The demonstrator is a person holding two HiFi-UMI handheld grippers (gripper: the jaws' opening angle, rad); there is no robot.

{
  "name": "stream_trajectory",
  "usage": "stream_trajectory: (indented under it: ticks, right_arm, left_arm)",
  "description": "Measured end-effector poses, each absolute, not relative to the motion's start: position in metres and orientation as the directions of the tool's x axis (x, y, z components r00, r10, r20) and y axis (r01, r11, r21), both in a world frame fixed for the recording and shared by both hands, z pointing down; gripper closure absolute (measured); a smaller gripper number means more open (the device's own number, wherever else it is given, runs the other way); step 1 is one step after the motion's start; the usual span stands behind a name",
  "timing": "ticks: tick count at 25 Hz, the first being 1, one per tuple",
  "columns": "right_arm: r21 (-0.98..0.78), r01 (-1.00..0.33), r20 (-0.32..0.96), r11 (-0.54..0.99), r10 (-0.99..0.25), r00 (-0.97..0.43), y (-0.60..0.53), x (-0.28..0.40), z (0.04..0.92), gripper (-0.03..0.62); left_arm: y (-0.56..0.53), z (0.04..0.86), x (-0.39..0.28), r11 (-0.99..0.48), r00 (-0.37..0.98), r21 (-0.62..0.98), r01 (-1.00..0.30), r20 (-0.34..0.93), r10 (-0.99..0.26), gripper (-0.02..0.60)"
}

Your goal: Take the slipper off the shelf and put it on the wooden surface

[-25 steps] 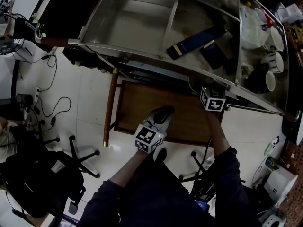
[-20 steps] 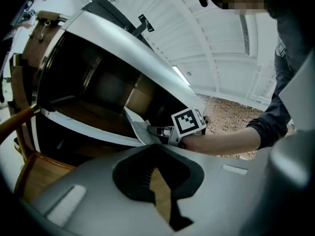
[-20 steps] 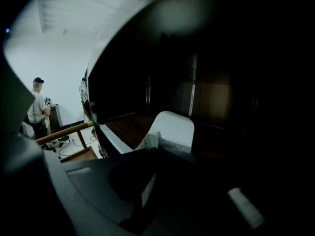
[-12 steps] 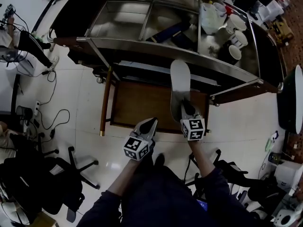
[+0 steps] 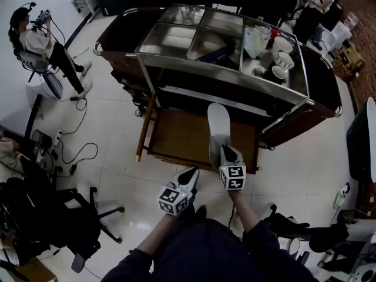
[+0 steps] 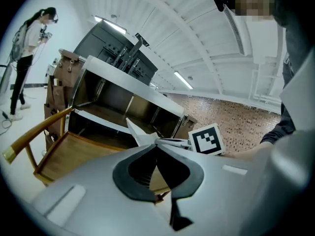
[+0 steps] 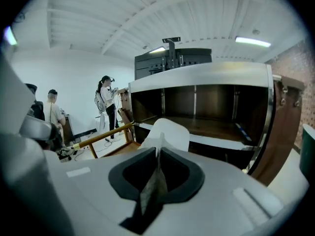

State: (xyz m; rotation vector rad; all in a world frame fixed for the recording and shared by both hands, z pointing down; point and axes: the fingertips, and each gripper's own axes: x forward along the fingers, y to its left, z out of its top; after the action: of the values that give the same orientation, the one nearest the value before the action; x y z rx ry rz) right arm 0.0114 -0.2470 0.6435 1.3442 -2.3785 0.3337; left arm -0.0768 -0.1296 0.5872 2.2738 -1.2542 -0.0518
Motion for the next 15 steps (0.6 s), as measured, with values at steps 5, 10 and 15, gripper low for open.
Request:
stream_trajectory:
  ticks: [5,10,15]
  right_arm:
    - [-0.005,-0.858,0.355,0.514,-0.801,-0.482,-0.232,0.013,0.606,0.557]
    - [-0.022,-0.85,0.334,0.527,-0.797,-0.503,-0.2,0.021,0.588,0.559]
    - [-0.073,-0.827,0.334,0.557,-0.768,-0.546,-0.119,0.033,0.586,0.565]
  left_arm:
    - [-0.1,0.572,-0.081,-0.409,0.534,0.457,-0.79,0.185,-0.825,0.578]
    - [-0.081,0.561,-0.08,-0.422,0.536,0.448,-0.788,0.162,-0.829,0.578]
    - [-0.042,0.556,-0.06,-0.451,0.558,0.432,-0.781,0.159,-0.814,0.578]
